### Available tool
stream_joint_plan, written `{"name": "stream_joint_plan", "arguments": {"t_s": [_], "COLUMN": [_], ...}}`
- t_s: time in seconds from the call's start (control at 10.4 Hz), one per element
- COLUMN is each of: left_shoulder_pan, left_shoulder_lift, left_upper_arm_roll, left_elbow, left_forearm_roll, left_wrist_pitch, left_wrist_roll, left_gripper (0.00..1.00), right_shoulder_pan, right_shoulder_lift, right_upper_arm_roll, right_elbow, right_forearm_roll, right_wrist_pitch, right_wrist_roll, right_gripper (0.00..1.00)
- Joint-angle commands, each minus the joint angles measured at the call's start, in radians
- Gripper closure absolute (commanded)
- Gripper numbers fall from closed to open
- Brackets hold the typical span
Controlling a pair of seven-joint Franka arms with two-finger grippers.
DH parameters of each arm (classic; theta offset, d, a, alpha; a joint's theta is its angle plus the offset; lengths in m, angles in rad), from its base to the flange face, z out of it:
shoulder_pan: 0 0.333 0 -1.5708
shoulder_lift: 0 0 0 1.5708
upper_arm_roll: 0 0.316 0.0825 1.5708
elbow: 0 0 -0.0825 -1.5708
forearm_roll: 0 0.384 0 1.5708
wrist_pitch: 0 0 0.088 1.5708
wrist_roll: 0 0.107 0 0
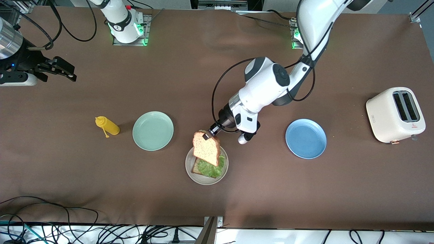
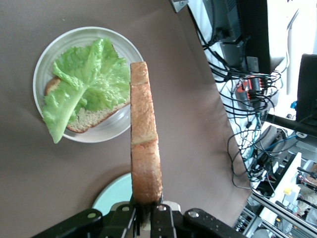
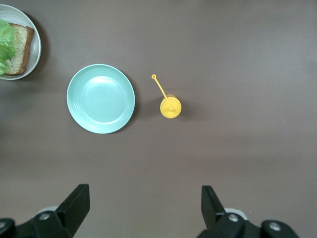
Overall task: Make sandwich on beige plate with both arms
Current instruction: 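Lower the bread slice onto the lettuce with the left gripper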
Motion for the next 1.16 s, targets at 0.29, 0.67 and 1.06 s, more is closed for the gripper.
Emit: {"name": "stream_joint_plan", "arguments": {"t_s": [0.29,0.67,1.06], "left_shoulder_pan": [-0.040,-0.039,-0.040], "left_shoulder_lift": [0.026,0.032,0.054], "left_upper_arm_roll": [0.040,0.041,0.043], "left_elbow": [0.023,0.022,0.026], "left_forearm_roll": [-0.010,-0.010,-0.010], "left_wrist_pitch": [0.011,0.011,0.012], "left_wrist_roll": [0.001,0.005,0.005], "left_gripper": [1.00,1.00,1.00], "right_shoulder_pan": [0.015,0.003,0.001], "right_shoulder_lift": [0.010,0.027,0.039], "right_upper_arm_roll": [-0.006,-0.016,-0.014], "right_elbow": [0.028,0.026,0.026], "right_forearm_roll": [0.021,0.039,0.035], "right_wrist_pitch": [-0.009,-0.022,-0.022], "right_wrist_roll": [0.001,-0.014,-0.021], "right_gripper": [0.00,0.00,0.00]}}
